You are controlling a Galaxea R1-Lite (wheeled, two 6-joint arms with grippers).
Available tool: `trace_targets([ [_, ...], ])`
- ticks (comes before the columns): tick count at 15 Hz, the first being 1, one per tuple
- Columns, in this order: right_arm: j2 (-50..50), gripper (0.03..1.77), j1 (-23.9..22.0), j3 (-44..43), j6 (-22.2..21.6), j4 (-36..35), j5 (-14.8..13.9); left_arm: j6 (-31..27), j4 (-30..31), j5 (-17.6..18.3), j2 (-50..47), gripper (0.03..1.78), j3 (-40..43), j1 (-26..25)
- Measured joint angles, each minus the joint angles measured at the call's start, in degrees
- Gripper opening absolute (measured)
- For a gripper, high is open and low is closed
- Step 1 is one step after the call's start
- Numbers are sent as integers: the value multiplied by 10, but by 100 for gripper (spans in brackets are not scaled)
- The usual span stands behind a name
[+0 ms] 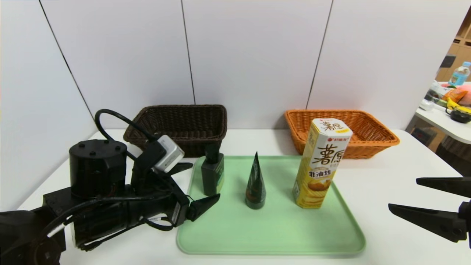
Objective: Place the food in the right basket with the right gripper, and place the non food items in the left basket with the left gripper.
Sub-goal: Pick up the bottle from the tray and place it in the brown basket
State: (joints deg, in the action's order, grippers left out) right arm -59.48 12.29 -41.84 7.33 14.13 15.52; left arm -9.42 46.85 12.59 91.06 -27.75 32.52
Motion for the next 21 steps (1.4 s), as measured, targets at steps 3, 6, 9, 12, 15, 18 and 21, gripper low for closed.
trace_targets([
  [3, 0, 170, 0, 0, 0, 2, 0, 11, 100, -66, 38, 169, 26, 7],
  [6, 0, 170, 0, 0, 0, 0, 0, 40, 141, -148, 63, 169, 32, 35],
  [9, 0, 170, 0, 0, 0, -1, 1, 79, 144, -234, 79, 169, 34, 72],
  [12, 0, 170, 0, -3, -1, -1, 15, 100, 145, -254, 89, 169, 37, 94],
  [15, 1, 170, 0, -4, -1, -1, 15, 106, 177, -255, 106, 169, 33, 97],
  [18, 0, 170, 0, -5, 0, -2, 16, 102, 226, -254, 131, 169, 20, 98],
  [21, -4, 170, 0, -4, 0, -2, 16, 102, 241, -255, 162, 169, 3, 97],
])
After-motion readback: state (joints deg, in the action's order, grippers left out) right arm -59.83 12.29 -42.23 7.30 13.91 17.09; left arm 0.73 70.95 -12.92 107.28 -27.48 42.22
